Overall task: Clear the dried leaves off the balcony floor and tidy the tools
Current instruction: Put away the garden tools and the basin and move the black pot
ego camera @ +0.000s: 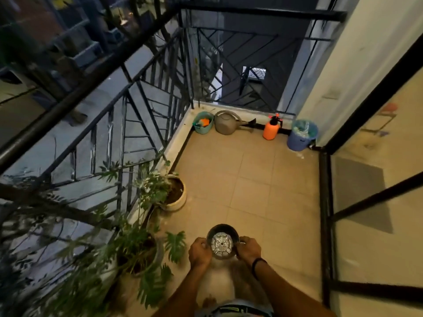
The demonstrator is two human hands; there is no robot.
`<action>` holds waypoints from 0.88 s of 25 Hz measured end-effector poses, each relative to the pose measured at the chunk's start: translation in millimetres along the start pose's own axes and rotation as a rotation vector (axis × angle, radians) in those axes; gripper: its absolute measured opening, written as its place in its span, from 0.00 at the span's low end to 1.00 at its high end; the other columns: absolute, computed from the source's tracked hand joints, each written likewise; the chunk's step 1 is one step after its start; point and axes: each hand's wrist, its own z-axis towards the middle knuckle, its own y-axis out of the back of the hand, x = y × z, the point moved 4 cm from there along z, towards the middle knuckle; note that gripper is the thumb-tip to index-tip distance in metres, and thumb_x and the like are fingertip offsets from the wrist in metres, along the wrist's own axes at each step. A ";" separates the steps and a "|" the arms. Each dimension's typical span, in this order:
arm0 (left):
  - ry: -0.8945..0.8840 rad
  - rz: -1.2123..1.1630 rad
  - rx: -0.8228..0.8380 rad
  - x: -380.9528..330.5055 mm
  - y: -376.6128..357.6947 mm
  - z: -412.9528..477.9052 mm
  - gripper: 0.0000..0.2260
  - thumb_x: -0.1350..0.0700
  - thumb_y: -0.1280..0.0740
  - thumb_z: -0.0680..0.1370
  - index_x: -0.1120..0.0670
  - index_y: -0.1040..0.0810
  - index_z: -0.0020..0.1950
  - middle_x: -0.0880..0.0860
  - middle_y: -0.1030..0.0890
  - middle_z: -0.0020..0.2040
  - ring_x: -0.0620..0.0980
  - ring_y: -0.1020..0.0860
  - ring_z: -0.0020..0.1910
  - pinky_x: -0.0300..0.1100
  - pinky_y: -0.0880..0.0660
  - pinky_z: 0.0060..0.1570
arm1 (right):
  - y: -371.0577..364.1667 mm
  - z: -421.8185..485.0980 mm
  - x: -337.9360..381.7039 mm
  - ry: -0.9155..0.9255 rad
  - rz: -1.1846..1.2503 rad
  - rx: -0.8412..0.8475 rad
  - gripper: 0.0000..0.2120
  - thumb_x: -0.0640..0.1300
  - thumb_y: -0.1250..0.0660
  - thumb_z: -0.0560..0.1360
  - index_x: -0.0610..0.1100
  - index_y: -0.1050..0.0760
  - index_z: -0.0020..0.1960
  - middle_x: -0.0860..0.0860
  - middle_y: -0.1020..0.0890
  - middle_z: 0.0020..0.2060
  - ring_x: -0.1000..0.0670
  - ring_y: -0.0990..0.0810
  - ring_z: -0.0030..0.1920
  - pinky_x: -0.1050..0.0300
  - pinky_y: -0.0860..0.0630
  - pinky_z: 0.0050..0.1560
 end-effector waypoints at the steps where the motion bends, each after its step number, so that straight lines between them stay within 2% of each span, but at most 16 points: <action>1: 0.001 -0.008 -0.008 -16.5 -0.3 23.2 0.08 0.63 0.38 0.78 0.59 0.19 0.52 0.60 0.17 0.52 0.59 0.21 0.50 0.40 0.32 0.41 | 5.9 26.7 19.2 0.006 -0.030 0.025 0.19 0.59 0.36 0.70 0.50 0.18 0.53 0.47 0.18 0.59 0.43 0.19 0.59 0.49 0.24 0.63; 2: -0.005 -0.035 -0.018 -31.6 -1.1 42.6 0.08 0.63 0.38 0.78 0.60 0.19 0.52 0.60 0.17 0.53 0.59 0.21 0.51 0.41 0.30 0.43 | 18.7 39.2 45.2 0.020 -0.057 0.043 0.14 0.56 0.35 0.72 0.51 0.19 0.53 0.46 0.20 0.62 0.42 0.22 0.63 0.50 0.27 0.66; 3: -0.021 -0.057 -0.023 -48.3 -1.1 60.7 0.08 0.63 0.37 0.79 0.60 0.19 0.52 0.61 0.17 0.53 0.59 0.21 0.51 0.42 0.29 0.44 | 37.6 43.0 79.5 0.044 -0.065 0.063 0.13 0.53 0.34 0.74 0.49 0.18 0.54 0.46 0.19 0.61 0.42 0.22 0.62 0.51 0.26 0.65; 5: -0.002 -0.086 -0.046 -85.8 -1.5 102.4 0.09 0.59 0.37 0.81 0.60 0.19 0.54 0.60 0.18 0.54 0.60 0.20 0.54 0.42 0.30 0.46 | 72.4 58.5 140.5 0.103 -0.101 0.087 0.12 0.50 0.34 0.77 0.46 0.17 0.55 0.47 0.16 0.55 0.44 0.19 0.57 0.53 0.22 0.58; 7: 0.006 -0.100 -0.073 -131.8 4.4 140.2 0.10 0.56 0.37 0.82 0.61 0.19 0.55 0.59 0.18 0.54 0.60 0.20 0.55 0.43 0.29 0.47 | 101.9 92.6 191.5 0.147 -0.124 0.103 0.12 0.49 0.34 0.78 0.46 0.18 0.58 0.48 0.16 0.54 0.45 0.18 0.55 0.54 0.22 0.56; 9: -0.001 -0.178 -0.075 -173.4 9.0 172.9 0.11 0.54 0.36 0.82 0.60 0.20 0.56 0.59 0.18 0.54 0.60 0.20 0.54 0.44 0.28 0.46 | 125.0 126.5 230.4 0.132 -0.028 0.136 0.14 0.46 0.34 0.79 0.42 0.20 0.61 0.44 0.16 0.54 0.42 0.16 0.51 0.49 0.20 0.55; 12: 0.094 -0.256 -0.122 -227.9 14.9 221.2 0.09 0.58 0.34 0.81 0.60 0.19 0.58 0.59 0.18 0.55 0.61 0.21 0.57 0.42 0.32 0.47 | 149.8 174.5 286.8 0.079 0.024 0.096 0.15 0.44 0.36 0.79 0.38 0.22 0.62 0.40 0.17 0.55 0.39 0.17 0.52 0.44 0.20 0.54; 14: 0.125 -0.303 -0.136 -250.1 17.1 251.4 0.08 0.60 0.33 0.79 0.61 0.19 0.57 0.60 0.17 0.55 0.61 0.20 0.57 0.46 0.28 0.51 | 162.2 194.1 317.2 0.062 0.018 0.102 0.14 0.43 0.36 0.79 0.38 0.21 0.61 0.41 0.17 0.54 0.40 0.18 0.52 0.51 0.20 0.52; 17: 0.107 -0.219 -0.083 -285.6 20.7 333.2 0.11 0.51 0.35 0.81 0.57 0.18 0.56 0.55 0.16 0.55 0.57 0.20 0.54 0.48 0.25 0.54 | 170.4 250.7 369.1 0.091 -0.049 0.124 0.13 0.43 0.36 0.79 0.41 0.21 0.61 0.42 0.16 0.53 0.43 0.17 0.49 0.56 0.22 0.45; 19: 0.147 -0.154 0.005 -292.4 9.8 393.7 0.15 0.47 0.36 0.81 0.55 0.17 0.55 0.55 0.15 0.53 0.56 0.18 0.53 0.49 0.23 0.53 | 173.7 287.1 391.1 0.106 -0.103 0.155 0.13 0.44 0.35 0.77 0.42 0.20 0.60 0.43 0.15 0.52 0.42 0.17 0.50 0.53 0.19 0.49; 22: 0.137 -0.084 0.091 -329.6 1.1 472.3 0.12 0.49 0.34 0.78 0.56 0.17 0.51 0.58 0.16 0.51 0.57 0.18 0.50 0.50 0.21 0.50 | 178.9 377.7 408.9 0.044 -0.109 0.111 0.14 0.48 0.33 0.75 0.42 0.19 0.57 0.43 0.15 0.49 0.41 0.16 0.51 0.46 0.19 0.52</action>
